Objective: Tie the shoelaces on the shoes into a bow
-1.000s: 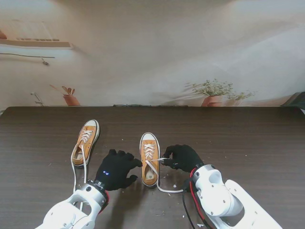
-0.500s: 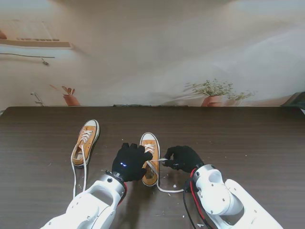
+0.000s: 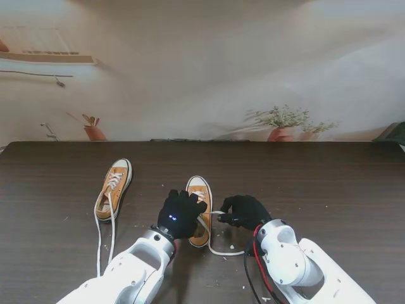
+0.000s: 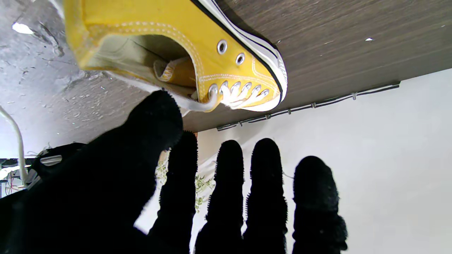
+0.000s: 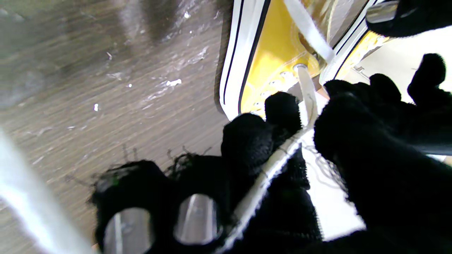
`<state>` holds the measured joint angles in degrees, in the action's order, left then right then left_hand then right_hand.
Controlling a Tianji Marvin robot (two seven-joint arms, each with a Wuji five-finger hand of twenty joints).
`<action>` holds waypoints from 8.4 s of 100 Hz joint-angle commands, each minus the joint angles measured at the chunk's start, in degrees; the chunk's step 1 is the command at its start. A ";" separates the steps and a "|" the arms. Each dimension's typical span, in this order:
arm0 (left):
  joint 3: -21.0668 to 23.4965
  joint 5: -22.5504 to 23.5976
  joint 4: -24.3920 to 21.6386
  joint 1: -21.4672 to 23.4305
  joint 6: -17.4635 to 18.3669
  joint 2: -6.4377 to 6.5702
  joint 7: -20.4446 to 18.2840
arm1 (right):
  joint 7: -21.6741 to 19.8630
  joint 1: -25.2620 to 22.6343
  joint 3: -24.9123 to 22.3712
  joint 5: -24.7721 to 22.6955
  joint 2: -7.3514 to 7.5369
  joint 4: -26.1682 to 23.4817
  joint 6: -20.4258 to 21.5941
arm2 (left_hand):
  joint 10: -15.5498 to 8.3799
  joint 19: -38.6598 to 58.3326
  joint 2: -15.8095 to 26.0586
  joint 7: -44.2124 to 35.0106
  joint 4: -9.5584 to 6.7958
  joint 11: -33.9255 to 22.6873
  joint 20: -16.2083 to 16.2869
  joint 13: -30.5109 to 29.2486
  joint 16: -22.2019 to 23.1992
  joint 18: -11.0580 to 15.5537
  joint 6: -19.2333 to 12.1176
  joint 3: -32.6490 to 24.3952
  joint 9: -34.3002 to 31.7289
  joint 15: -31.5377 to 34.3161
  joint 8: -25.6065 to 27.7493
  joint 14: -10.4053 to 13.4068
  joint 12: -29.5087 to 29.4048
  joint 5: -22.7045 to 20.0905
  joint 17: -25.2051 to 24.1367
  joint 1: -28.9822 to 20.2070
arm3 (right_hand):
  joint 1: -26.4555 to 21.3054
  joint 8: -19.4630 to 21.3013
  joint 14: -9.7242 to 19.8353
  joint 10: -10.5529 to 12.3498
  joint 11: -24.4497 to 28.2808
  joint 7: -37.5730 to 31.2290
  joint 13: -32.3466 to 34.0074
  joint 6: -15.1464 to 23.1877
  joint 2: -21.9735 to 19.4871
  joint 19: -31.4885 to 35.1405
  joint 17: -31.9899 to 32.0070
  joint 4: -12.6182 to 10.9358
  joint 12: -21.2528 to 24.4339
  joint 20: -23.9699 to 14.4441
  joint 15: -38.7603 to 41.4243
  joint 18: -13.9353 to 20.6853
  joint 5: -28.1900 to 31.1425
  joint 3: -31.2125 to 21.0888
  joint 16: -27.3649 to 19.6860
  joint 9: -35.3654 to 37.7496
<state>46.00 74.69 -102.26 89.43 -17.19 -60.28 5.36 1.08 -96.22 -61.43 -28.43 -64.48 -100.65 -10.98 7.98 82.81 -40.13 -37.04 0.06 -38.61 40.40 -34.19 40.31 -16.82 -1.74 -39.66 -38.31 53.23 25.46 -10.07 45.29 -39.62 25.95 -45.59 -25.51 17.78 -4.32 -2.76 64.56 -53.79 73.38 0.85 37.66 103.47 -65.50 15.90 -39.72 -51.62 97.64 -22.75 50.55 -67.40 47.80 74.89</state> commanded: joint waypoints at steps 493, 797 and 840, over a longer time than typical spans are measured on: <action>5.22 1.66 -0.92 9.45 -3.84 -0.81 13.29 | -0.95 -0.28 2.05 0.56 0.25 1.48 -1.11 | 1.63 -18.75 10.18 7.69 1.16 16.39 -6.23 9.72 -7.31 -1.85 -4.34 5.98 8.20 -19.14 -2.43 -3.38 -16.65 6.94 -17.80 -5.46 | -1.42 -2.49 3.36 -0.66 1.11 -2.44 1.74 2.40 -2.64 16.10 -2.14 0.36 -0.97 0.84 4.00 1.10 0.79 2.31 0.33 3.61; 16.20 -9.11 -2.88 15.54 4.15 -3.89 28.59 | 10.93 -2.83 -1.12 -2.39 -1.79 0.90 3.86 | 5.61 -18.56 27.32 -20.44 0.63 13.01 -6.45 8.42 -7.67 -4.75 5.49 23.51 5.70 -16.61 15.61 -6.37 -15.12 10.70 -18.62 -15.94 | -7.53 -5.51 -1.60 1.75 23.07 -5.79 1.34 -1.90 3.62 16.51 -2.28 0.91 -9.37 -16.79 7.20 -4.95 6.52 0.08 10.91 8.36; 20.04 -9.52 -3.36 18.14 2.40 -4.62 32.95 | 11.15 -3.60 -1.81 -1.88 -1.90 0.48 3.25 | 5.79 -18.56 29.49 -19.83 1.06 12.96 -6.31 8.44 -7.80 -4.81 5.77 28.13 5.78 -16.48 14.33 -6.50 -15.13 10.63 -18.51 -18.21 | -7.36 -5.72 -1.63 1.57 23.05 -5.68 1.40 -1.80 3.46 16.51 -2.37 1.09 -8.93 -16.78 6.86 -4.79 6.46 -0.04 11.07 8.31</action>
<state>65.21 65.38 -104.85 106.91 -14.00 -64.86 38.26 13.26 -99.61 -63.31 -30.53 -66.46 -100.07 -7.36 12.35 63.33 -12.96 -57.48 0.16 -25.41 33.69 -25.36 33.04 -19.62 3.24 -13.25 -32.48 36.42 40.87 -15.79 29.94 -27.80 7.44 -59.87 -31.28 12.97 -6.37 0.21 83.46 -58.16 74.09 -0.70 40.55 103.54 -65.65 15.90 -48.12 -67.55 98.96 -26.41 55.44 -65.67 58.01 79.66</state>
